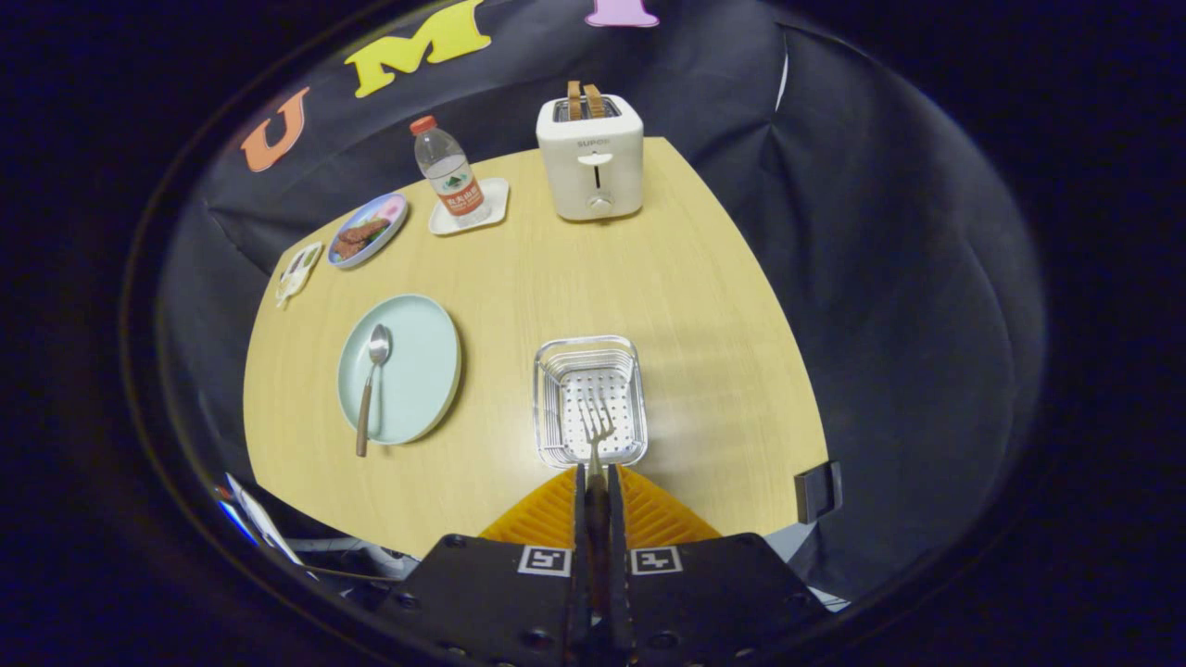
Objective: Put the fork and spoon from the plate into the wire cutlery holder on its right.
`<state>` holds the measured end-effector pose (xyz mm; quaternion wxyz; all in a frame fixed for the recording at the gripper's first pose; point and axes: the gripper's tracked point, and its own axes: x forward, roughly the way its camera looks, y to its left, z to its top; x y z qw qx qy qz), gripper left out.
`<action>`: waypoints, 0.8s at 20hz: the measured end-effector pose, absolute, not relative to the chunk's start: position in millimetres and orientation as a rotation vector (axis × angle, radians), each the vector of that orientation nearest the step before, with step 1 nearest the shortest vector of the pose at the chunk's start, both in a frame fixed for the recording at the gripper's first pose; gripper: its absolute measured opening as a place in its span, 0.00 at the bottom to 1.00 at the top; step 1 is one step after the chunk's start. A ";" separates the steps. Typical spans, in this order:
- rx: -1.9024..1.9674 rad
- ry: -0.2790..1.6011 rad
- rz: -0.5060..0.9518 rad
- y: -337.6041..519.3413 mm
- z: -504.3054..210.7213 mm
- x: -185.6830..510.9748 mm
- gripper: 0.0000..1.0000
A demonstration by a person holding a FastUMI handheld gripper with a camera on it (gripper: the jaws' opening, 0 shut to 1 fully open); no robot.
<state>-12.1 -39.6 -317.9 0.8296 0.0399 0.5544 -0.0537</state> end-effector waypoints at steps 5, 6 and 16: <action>0.076 1.141 -0.108 -35.9 -307.7 -1.6 0.07; 0.076 1.135 -0.101 -33.3 -306.2 1.0 0.07; 0.008 1.037 0.084 57.1 -307.9 10.6 0.58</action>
